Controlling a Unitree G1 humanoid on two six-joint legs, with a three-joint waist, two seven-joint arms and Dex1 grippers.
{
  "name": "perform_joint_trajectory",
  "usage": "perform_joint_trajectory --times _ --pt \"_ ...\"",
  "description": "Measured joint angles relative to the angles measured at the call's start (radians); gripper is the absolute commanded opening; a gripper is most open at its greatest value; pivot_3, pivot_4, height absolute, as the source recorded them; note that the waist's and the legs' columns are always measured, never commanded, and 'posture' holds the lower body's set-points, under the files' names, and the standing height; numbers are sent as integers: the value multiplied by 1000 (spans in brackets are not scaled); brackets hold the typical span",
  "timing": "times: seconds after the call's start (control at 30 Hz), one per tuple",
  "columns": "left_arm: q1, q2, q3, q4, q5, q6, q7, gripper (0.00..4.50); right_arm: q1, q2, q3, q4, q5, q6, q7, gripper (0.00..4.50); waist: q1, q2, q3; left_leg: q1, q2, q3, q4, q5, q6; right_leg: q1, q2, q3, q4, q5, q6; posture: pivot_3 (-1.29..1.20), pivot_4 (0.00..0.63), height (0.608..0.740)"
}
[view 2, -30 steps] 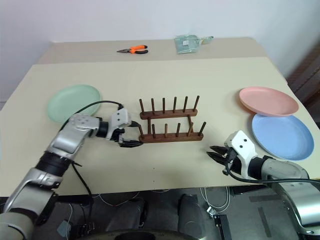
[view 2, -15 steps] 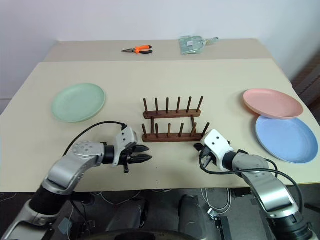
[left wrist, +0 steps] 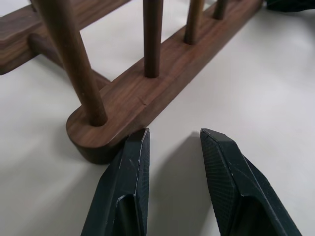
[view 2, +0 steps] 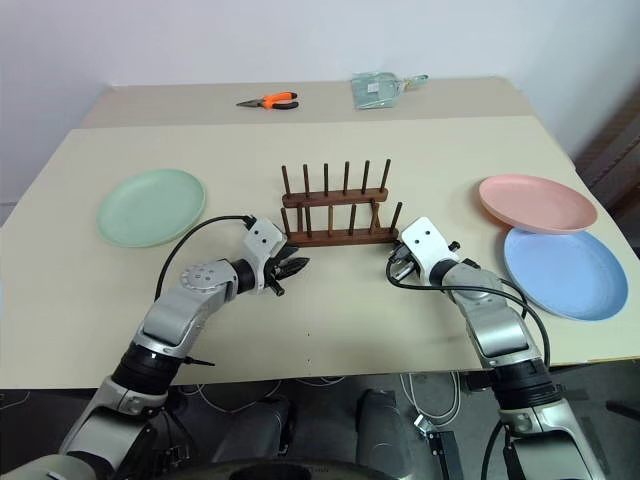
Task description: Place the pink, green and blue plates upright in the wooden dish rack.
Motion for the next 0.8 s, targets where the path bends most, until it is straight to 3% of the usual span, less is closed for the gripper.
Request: perform_joint_trajectory --times 0.1,0.2,0.3,0.4,0.57,0.7,0.8 --pt "12 12 1 -23 0 2 -1 1601 24 -88 -22 -47 12 -6 75 2323 1 1 0 -2 0 1 0 0 0 -1 0 0 -1 0 0 0 150 740" --pt "51 40 10 -83 -21 17 -28 1601 53 -228 -128 -120 38 -6 147 3663 3 2 1 -2 -1 1 -1 0 0 -1 -1 0 -3 0 1 0 150 740" --pt "83 63 10 -142 -65 51 -89 1601 57 -390 -244 -134 27 -27 196 3663 3 2 2 -3 0 2 -2 -1 1 -1 -1 0 -4 -1 1 0 150 740" --pt "101 81 -22 -212 -120 76 -170 1601 84 -526 -279 -85 -34 -86 233 3663 3 1 2 -3 0 3 -2 -1 0 -1 -1 0 -4 -3 -2 0 150 740" --pt "91 82 -48 -256 -155 96 -218 1601 101 -568 -224 109 -138 -225 232 3663 -1 1 2 -2 0 5 0 -1 1 0 -2 1 -4 -3 -2 0 150 740" --pt "59 67 -61 -280 -179 112 -235 1601 -2 -566 -116 347 -258 -349 172 3663 -6 2 2 -2 0 6 -1 -1 1 0 -2 2 -3 -2 -3 0 150 740" --pt "53 61 -59 -293 -193 112 -236 1601 -102 -541 -57 509 -330 -432 97 2869 -14 2 2 -2 0 6 -1 0 1 -1 -2 2 -4 0 -6 0 150 740"
